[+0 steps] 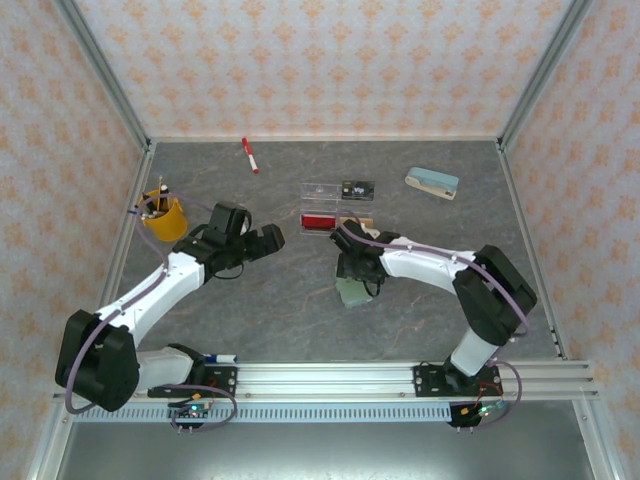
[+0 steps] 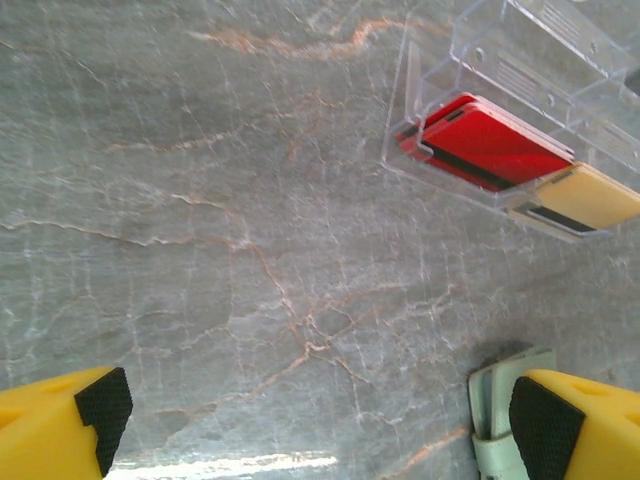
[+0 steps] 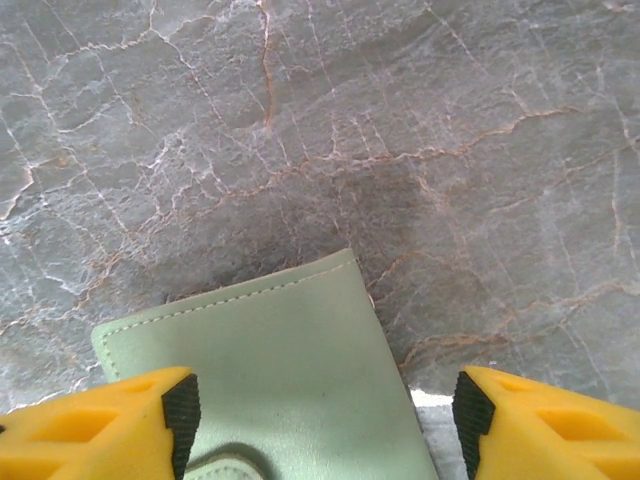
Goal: Take the credit cards out of the card holder
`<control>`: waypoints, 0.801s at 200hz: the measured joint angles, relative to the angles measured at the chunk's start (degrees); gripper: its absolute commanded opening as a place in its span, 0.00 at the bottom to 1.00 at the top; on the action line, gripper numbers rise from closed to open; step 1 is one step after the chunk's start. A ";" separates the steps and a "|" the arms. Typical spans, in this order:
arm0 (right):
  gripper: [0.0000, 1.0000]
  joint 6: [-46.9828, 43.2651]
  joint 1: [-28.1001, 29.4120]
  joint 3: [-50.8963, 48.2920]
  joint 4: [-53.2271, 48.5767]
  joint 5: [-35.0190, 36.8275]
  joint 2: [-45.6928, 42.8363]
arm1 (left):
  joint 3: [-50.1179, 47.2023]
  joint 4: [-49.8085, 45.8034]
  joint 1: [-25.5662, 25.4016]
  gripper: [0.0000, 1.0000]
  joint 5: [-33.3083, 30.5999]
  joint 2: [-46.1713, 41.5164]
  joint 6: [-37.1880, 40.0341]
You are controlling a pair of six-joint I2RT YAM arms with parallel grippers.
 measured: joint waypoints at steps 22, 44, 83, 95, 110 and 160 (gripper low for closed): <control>0.77 2.58 -0.90 -0.26 0.17 -1.95 -2.69 | 0.00 0.00 -0.70 1.00 1.81 1.57 0.11; 0.78 3.85 -2.73 -0.15 1.60 -4.22 -2.97 | 0.00 0.02 -1.03 1.00 2.71 3.43 0.11; 0.76 3.91 -3.45 5.73 1.75 -5.68 6.01 | 1.16 -0.48 -1.09 1.00 2.14 5.29 -0.04; 0.74 3.56 -3.30 7.61 1.27 -5.81 8.41 | 1.68 -0.66 -1.09 1.00 1.64 5.64 -0.09; 0.72 2.71 -3.04 9.81 0.85 -5.84 10.54 | 2.29 -0.85 -1.09 1.00 0.66 5.99 -0.11; 0.66 -1.25 1.99 12.15 0.98 -9.81 11.19 | 4.24 -1.68 -1.09 1.00 -2.49 7.02 -0.87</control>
